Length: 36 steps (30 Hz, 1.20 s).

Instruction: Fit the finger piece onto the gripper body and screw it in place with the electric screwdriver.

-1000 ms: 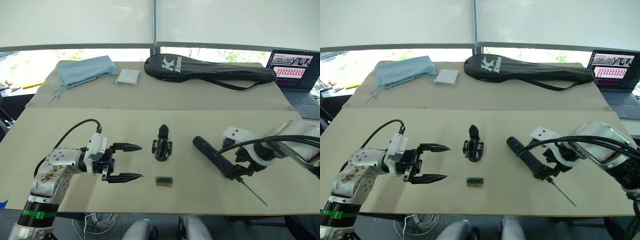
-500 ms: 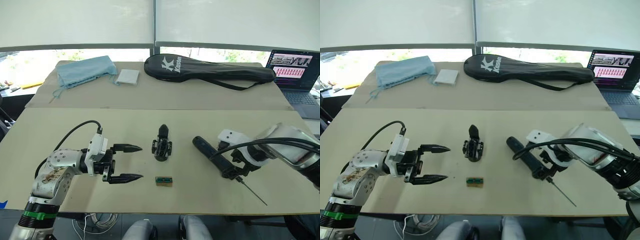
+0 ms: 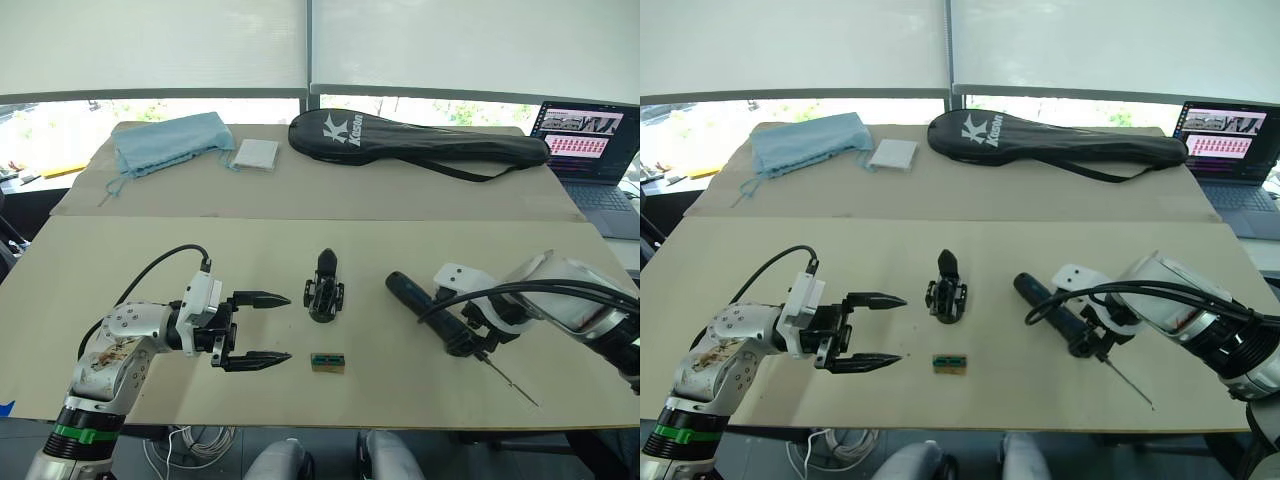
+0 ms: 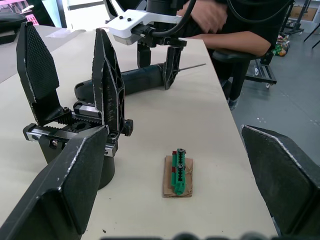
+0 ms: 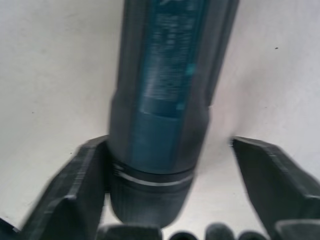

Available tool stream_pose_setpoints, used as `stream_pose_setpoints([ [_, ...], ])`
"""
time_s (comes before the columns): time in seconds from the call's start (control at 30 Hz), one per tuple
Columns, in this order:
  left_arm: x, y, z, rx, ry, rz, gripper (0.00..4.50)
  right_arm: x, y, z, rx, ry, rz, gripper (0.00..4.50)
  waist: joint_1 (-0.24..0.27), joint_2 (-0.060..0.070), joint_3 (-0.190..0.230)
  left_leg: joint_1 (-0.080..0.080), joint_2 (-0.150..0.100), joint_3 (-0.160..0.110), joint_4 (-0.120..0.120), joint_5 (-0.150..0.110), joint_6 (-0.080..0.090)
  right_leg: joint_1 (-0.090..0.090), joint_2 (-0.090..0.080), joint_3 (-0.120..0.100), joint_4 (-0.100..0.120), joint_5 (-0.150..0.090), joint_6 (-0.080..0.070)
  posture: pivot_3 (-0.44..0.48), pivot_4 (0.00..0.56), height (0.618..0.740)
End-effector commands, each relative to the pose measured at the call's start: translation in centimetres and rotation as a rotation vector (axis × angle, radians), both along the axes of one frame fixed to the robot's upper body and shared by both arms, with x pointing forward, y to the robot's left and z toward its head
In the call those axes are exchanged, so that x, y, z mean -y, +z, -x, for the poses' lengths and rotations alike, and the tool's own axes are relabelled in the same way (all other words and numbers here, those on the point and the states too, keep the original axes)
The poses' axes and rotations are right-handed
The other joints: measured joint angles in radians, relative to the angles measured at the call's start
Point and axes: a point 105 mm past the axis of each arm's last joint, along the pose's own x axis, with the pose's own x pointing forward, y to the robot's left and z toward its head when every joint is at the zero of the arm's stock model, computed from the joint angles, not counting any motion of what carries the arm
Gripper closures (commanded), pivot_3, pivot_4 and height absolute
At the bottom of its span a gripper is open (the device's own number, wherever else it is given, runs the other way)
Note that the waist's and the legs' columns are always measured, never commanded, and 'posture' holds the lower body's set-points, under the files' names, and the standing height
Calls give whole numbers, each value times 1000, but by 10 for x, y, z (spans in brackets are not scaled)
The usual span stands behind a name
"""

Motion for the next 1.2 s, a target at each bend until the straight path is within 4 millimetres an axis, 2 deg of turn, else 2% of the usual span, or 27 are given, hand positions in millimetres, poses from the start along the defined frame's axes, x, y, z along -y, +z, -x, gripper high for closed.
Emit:
stream_pose_setpoints([
  [0.03, 2, 6, 2, 42, -12, 3, 0, 1, -3, -1, 12, 20, 11, 2266, 0, 0, 0, 0, 0, 0, 0, 0, 0, 0, 0, 0, 0, 0, 0, 0, 150, 740],
  [0.07, 2, 6, 1, 41, -12, 2, 0, 2, -4, -2, 17, 31, 12, 2559, 0, -1, -1, 0, 0, 0, 0, 0, 0, 0, 0, 0, 0, 0, 0, 0, 150, 740],
  [0.2, 2, 5, 2, 38, -21, -3, 0, 6, 0, -6, 44, 44, 6, 2578, -2, -2, -1, 1, 0, 0, 0, 0, 0, 1, 0, 0, 0, 0, 0, 0, 150, 740],
  [0.33, -3, 4, 3, 21, -10, 10, 0, 19, 36, -12, 201, 146, -49, 2578, 2, -2, -1, 1, 0, 0, 0, 0, 0, 1, 0, -1, 0, 0, 0, 0, 150, 740],
  [0.47, -13, -6, 9, 2, -4, -19, 0, 18, 70, -6, 280, 120, -266, 2578, -2, 0, 0, -1, -1, 0, 0, 0, 0, -1, 0, 0, 0, 0, 1, 0, 150, 740],
  [0.6, -25, -14, 9, 6, 35, -46, 0, 23, 113, 4, 408, 38, -543, 2579, -1, 1, 0, 0, 0, 0, -1, 0, -1, -1, 1, 0, 0, 0, 0, 0, 150, 740],
  [0.67, -31, -21, 12, 1, 35, -75, 0, 10, 130, 14, 509, 121, -721, 2579, 2, 0, 0, 0, 1, 0, -1, 0, -1, 0, 1, 0, 0, 0, 0, 0, 150, 740],
  [0.73, -35, -29, 14, -4, 30, -109, 0, -12, 145, 34, 584, 268, -917, 2579, 3, -1, -1, 0, 1, -1, -2, 0, -1, 1, 1, 0, -1, 0, -1, 0, 150, 740],
  [0.8, -38, -38, 16, -29, 21, -144, 0, -29, 151, 48, 608, 319, -1092, 2579, 2, 0, 0, 0, 1, -1, -2, 0, 0, 0, 1, 1, 0, 0, 0, 0, 150, 740],
  [0.9, -37, -49, 16, -59, 15, -184, 0, -60, 156, 53, 756, 345, -1281, 2579, 1, 0, 0, 1, 1, 0, -3, 0, 0, 0, 1, 2, 0, 0, -1, 0, 150, 740],
  [1.0, -32, -50, 13, -51, 22, -168, 0, -87, 152, 65, 881, 453, -1309, 2579, 3, 0, 0, 1, 0, 0, -3, 0, 0, 0, 1, 2, 1, 1, -1, 0, 150, 740],
  [1.1, -22, -52, 13, -46, 4, -164, 0, -111, 135, 80, 931, 674, -1251, 2579, 6, 0, 0, 2, -1, -1, -3, 0, 0, 0, 2, -1, 1, 1, -1, 0, 150, 740],
  [1.2, -4, -56, 10, -23, 12, -168, 0, -124, 116, 83, 958, 869, -1248, 2579, -1, 0, 0, 4, -1, 0, -2, 0, 0, 2, 7, -7, 1, 1, 0, 0, 150, 740],
])
